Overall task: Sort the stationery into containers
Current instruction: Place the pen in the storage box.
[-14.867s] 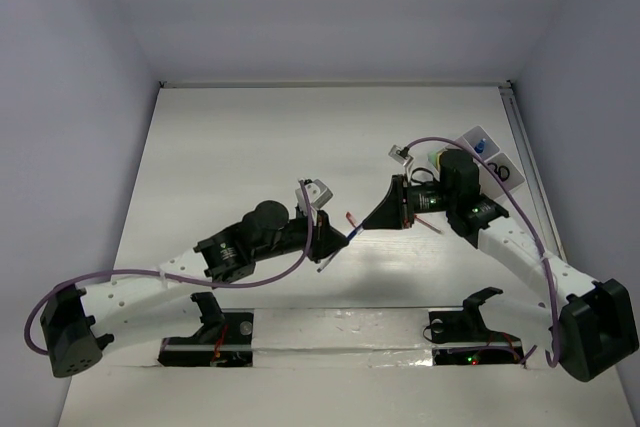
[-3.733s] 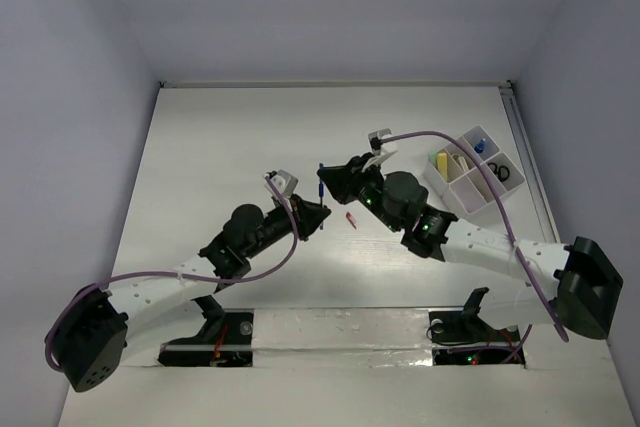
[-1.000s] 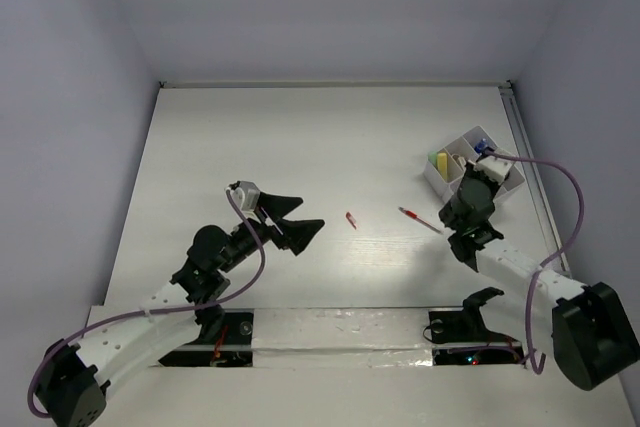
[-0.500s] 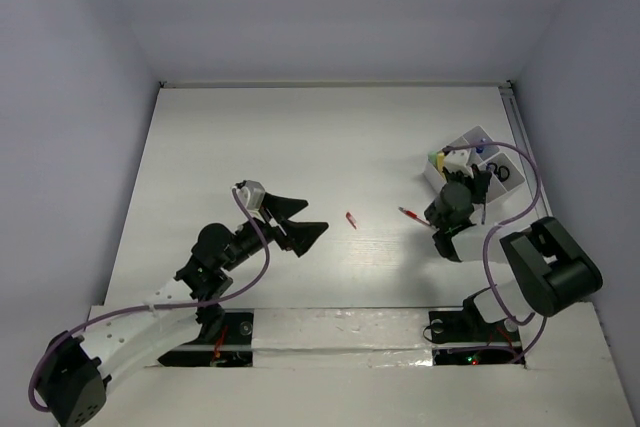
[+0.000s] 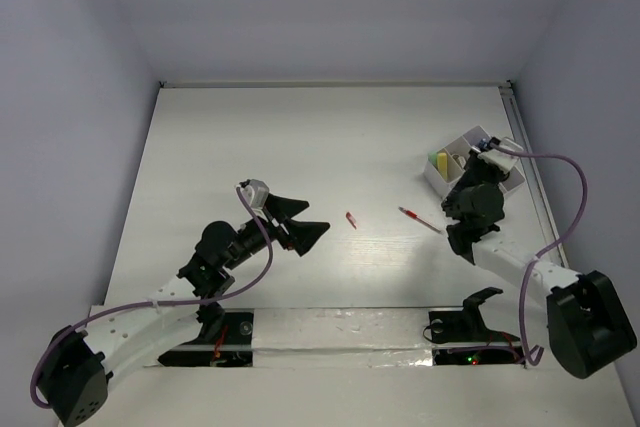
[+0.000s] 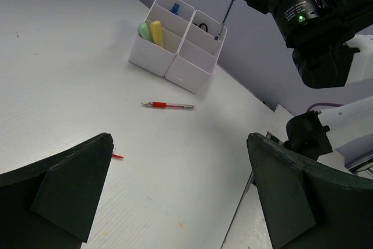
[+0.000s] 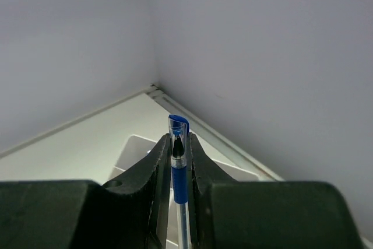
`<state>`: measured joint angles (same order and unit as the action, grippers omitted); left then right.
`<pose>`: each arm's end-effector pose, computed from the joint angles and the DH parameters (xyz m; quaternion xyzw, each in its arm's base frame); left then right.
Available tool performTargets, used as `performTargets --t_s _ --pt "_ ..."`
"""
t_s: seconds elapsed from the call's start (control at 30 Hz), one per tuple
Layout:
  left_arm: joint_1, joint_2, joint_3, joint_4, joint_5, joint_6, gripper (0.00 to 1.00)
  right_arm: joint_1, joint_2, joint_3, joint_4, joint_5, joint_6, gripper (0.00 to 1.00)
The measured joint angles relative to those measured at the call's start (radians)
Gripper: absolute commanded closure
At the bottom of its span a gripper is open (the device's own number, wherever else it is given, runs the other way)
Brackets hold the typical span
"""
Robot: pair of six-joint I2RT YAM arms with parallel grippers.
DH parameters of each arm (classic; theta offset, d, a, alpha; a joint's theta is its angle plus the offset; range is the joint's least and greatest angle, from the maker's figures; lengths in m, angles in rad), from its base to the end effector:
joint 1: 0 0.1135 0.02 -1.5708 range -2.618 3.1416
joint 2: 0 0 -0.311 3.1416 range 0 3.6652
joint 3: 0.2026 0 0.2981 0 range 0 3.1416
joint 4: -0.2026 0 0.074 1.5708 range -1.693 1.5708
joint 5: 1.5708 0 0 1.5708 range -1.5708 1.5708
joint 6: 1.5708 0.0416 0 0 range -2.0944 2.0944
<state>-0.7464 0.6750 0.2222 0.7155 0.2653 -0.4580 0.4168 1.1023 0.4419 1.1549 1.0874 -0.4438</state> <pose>0.1220 -0.1277 0.2637 0.1905 0.5817 -0.5119 0.6027 0.2244 0.0591 0.3035 0.2207 0.5839 -0.2750 0.7312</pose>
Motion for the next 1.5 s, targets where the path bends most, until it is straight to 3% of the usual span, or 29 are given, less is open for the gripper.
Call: performTargets --t_s 0.33,0.87,0.97,1.0,1.1,1.2,1.3,1.5 --pt "0.0 0.002 0.0 0.0 0.001 0.0 0.01 -0.01 0.173 -0.034 -0.005 -0.075 0.103 1.0" --pt "0.0 0.002 0.0 0.001 0.005 0.0 0.01 -0.031 0.187 -0.111 -0.024 -0.082 0.18 1.0" --pt "0.0 0.002 0.0 0.003 0.006 0.0 0.01 -0.031 0.174 -0.135 -0.048 -0.08 0.212 0.73" --pt "0.0 0.002 0.0 0.003 0.008 0.0 0.01 -0.031 0.162 -0.14 -0.061 -0.08 0.223 0.56" --pt "0.0 0.004 0.0 0.006 0.008 0.0 0.01 -0.031 0.092 -0.133 -0.152 -0.093 0.267 0.34" --pt "0.0 0.01 0.0 0.007 0.009 0.0 0.01 -0.031 0.012 -0.079 -0.301 -0.121 0.326 0.24" --pt "0.0 0.016 0.0 0.007 0.011 0.0 0.01 -0.031 -0.043 0.036 -0.514 -0.172 0.404 0.23" --pt "0.0 0.018 0.0 0.006 0.011 0.001 0.01 -0.031 -0.089 0.269 -0.982 -0.407 0.556 0.32"
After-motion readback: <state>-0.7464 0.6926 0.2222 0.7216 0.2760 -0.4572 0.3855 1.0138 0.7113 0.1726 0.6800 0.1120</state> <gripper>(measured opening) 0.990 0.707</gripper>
